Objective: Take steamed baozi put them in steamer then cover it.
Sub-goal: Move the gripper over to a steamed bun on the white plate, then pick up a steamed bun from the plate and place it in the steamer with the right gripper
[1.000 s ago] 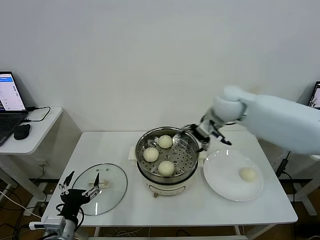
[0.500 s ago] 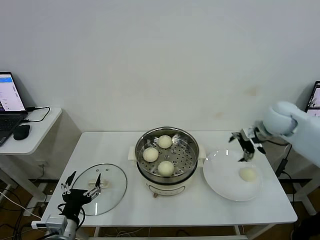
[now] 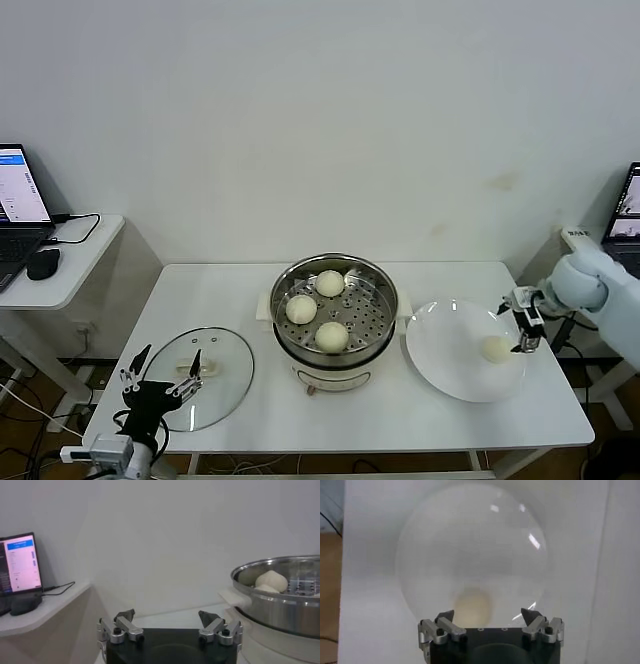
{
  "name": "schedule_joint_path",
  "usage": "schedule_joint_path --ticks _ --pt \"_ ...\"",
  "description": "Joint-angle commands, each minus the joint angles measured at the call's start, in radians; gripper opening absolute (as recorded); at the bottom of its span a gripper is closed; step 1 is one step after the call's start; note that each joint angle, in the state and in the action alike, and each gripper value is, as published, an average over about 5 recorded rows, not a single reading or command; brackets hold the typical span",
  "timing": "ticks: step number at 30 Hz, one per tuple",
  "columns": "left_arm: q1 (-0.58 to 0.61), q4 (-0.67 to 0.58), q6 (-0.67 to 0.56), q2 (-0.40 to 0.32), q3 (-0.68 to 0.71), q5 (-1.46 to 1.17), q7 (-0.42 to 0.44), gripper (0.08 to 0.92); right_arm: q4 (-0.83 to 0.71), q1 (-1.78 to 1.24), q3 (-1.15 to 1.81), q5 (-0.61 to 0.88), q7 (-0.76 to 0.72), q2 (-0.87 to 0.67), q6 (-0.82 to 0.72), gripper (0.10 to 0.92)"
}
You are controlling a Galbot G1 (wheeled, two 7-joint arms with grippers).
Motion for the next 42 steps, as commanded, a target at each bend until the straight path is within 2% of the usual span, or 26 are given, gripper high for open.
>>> schedule_joint_path --ticks 1,12,24,31,37,42 --pt "0.005 -0.003 0.001 -0.004 -0.001 0.002 0.0 0.823 -0.147 -0.124 0.111 -0.085 0.013 0.107 0.008 0.823" --pt "0.006 -0.003 0.0 -0.007 -0.004 0.001 0.0 0.823 -0.206 -0.132 0.126 -0.136 0.026 0.172 0.01 0.797" --pt "0.003 -0.003 0.0 -0.006 -0.005 0.0 0.0 0.823 -0.174 -0.114 0.127 -0.119 0.016 0.163 -0.002 0.607" --pt "-0.001 -0.001 0.001 -0.004 -0.004 0.0 0.0 0.823 -0.064 0.069 -0.034 0.009 -0.018 0.078 -0.038 0.581" --pt "-0.007 0.011 0.0 -0.009 0.004 0.001 0.0 0.823 0.046 0.344 -0.192 0.186 -0.022 -0.004 -0.111 0.575" --pt "-0.012 0.027 -0.003 -0.002 0.005 -0.001 0.001 0.823 0.135 0.627 -0.394 0.357 0.005 -0.009 -0.173 0.577"
